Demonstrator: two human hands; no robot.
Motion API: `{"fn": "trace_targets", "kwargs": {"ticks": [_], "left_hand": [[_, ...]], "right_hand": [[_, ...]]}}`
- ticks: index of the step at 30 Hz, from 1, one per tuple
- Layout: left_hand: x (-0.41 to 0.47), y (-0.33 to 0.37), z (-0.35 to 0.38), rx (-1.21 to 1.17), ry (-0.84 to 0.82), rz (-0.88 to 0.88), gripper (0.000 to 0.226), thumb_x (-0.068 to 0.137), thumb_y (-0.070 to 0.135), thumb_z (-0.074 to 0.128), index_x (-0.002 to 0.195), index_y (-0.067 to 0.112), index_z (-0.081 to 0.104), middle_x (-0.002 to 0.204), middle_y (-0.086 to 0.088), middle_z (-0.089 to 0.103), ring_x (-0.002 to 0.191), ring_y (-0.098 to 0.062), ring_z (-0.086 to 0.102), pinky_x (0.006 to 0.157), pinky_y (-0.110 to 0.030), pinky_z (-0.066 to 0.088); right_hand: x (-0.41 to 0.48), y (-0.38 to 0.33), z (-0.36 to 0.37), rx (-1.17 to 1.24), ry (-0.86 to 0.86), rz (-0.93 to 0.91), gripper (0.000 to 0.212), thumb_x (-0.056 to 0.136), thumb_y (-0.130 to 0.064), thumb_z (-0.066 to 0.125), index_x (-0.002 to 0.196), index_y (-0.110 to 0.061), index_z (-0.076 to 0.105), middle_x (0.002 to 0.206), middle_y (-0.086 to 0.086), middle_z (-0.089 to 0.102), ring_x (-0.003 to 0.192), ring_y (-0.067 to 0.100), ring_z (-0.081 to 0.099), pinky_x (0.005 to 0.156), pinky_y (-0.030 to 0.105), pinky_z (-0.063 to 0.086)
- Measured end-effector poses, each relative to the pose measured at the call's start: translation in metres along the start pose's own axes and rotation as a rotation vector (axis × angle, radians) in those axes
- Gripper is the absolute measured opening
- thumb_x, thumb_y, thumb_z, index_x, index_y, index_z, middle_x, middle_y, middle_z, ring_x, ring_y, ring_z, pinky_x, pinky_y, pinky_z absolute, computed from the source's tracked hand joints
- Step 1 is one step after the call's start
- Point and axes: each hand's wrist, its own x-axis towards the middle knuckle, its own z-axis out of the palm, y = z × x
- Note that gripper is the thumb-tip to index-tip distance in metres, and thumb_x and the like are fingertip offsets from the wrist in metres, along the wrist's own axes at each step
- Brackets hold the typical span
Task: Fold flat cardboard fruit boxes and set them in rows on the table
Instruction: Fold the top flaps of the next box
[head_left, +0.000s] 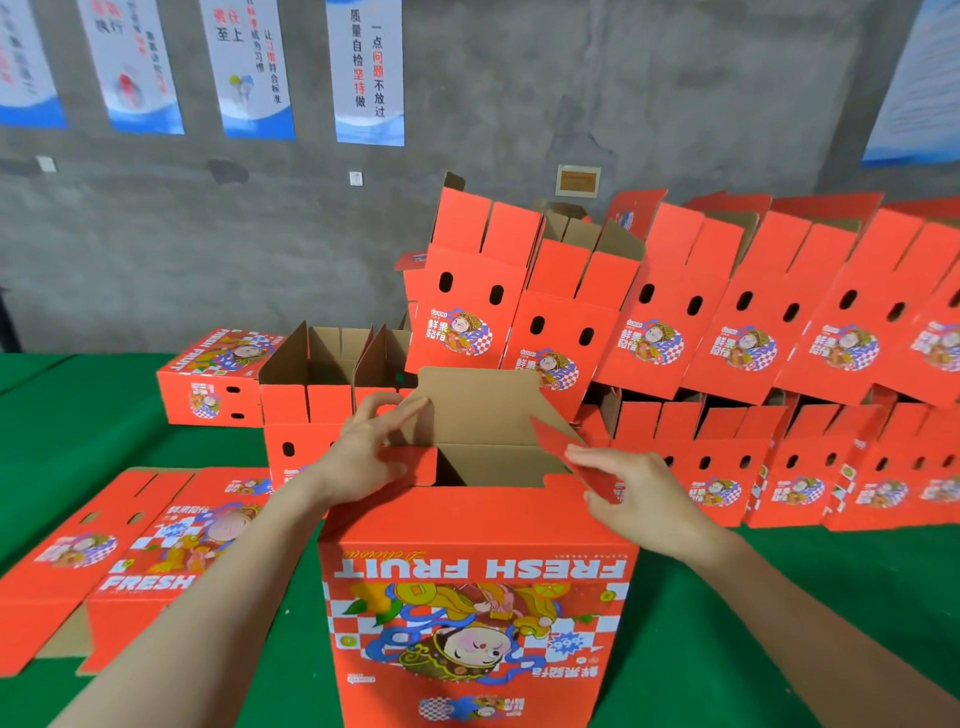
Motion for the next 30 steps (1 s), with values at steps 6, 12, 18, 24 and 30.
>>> {"fn": "trace_targets", "kwargs": {"ticks": [6, 12, 18, 24, 30], "left_hand": [[-0.001, 0.002, 0.002, -0.052, 0.044, 0.069, 0.078, 0.075, -0.012, 0.063, 0.143, 0.017, 0.037, 0.139, -0.004, 0.036, 0.127, -0.024, 0.037, 0.106, -0.041, 0.035], [-0.010, 0.008, 0.002, -0.188, 0.148, 0.090, 0.042, 0.075, -0.017, 0.061, 0.104, 0.011, 0.048, 0.096, -0.002, 0.053, 0.088, -0.009, 0.052, 0.076, -0.007, 0.038], [-0.010, 0.012, 0.000, -0.248, 0.090, -0.076, 0.027, 0.084, -0.005, 0.055, 0.066, 0.014, 0.063, 0.088, -0.005, 0.060, 0.083, -0.016, 0.057, 0.075, -0.013, 0.039], [0.005, 0.010, 0.003, -0.005, -0.201, -0.259, 0.038, 0.073, 0.044, 0.077, 0.087, 0.019, 0.053, 0.091, 0.006, 0.057, 0.084, -0.013, 0.055, 0.065, -0.023, 0.040], [0.015, 0.015, 0.006, 0.216, -0.287, -0.280, 0.092, 0.071, 0.049, 0.076, 0.147, 0.028, 0.029, 0.145, -0.007, 0.036, 0.136, -0.026, 0.032, 0.113, -0.037, 0.028]], "right_hand": [[0.009, 0.006, 0.002, -0.036, -0.098, -0.036, 0.014, 0.090, -0.025, 0.064, 0.093, -0.021, 0.077, 0.114, -0.007, 0.069, 0.109, -0.002, 0.057, 0.103, 0.034, 0.041], [0.028, -0.001, 0.016, 0.048, 0.142, 0.131, 0.019, 0.092, -0.027, 0.061, 0.075, -0.019, 0.064, 0.077, -0.003, 0.070, 0.075, 0.011, 0.063, 0.070, 0.033, 0.049], [0.041, -0.003, 0.029, -0.025, 0.038, 0.194, 0.023, 0.091, -0.038, 0.059, 0.107, -0.022, 0.066, 0.105, -0.002, 0.053, 0.101, 0.014, 0.052, 0.091, 0.029, 0.041], [0.053, -0.004, 0.016, 0.133, -0.403, 0.410, 0.050, 0.082, -0.047, 0.067, 0.126, -0.038, 0.045, 0.139, -0.004, 0.038, 0.125, 0.020, 0.041, 0.105, 0.041, 0.037], [0.068, -0.010, 0.023, -0.221, -0.462, 0.391, 0.080, 0.080, -0.052, 0.066, 0.147, -0.031, 0.028, 0.144, 0.005, 0.032, 0.135, 0.028, 0.028, 0.110, 0.043, 0.029]]}}
